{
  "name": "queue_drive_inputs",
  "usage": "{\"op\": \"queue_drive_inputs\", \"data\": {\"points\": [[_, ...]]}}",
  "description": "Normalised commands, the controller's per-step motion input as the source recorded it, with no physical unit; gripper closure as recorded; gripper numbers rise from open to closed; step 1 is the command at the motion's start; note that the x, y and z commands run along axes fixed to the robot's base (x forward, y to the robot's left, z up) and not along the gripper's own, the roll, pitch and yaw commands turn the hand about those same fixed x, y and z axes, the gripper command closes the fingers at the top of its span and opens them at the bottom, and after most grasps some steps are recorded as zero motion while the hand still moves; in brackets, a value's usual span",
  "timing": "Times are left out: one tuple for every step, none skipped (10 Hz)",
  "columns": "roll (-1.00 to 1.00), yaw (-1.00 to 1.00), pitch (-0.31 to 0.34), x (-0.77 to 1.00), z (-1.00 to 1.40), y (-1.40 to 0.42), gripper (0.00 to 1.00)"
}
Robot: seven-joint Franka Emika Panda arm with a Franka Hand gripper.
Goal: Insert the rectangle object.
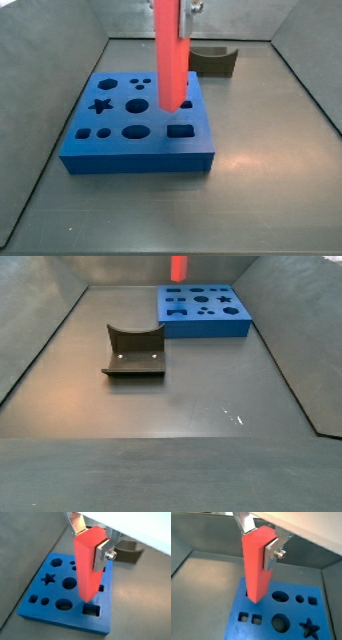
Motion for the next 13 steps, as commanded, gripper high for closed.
{"op": "queue_drive_inputs", "data": {"points": [[0.0, -0.98, -0.02, 0.0, -0.25, -0.18, 1.0], [0.0, -0.98, -0.031, 0.0, -0.28, -0.18, 1.0], [0.0, -0.7, 0.0, 0.3, -0.17, -0.29, 1.0], [0.05, -0.79, -0.059, 0.2, -0.33, -0.32, 1.0], [0.05, -0.9, -0.054, 0.07, -0.33, -0.27, 1.0], [0.09, -1.0, -0.034, 0.0, -0.35, 0.0, 1.0], [0.09, -1.0, -0.027, 0.0, -0.29, 0.0, 1.0], [0.07, -1.0, -0.011, 0.0, -0.21, 0.0, 1.0], [0.02, -1.0, 0.0, 0.0, -0.09, 0.0, 1.0], [0.01, -1.0, 0.0, 0.0, -0.07, 0.0, 1.0], [0.01, -1.0, 0.0, 0.0, -0.07, 0.0, 1.0], [0.02, -1.0, 0.0, 0.0, -0.09, 0.0, 1.0], [0.07, -0.91, 0.0, 0.14, -0.17, 0.0, 1.0]]}}
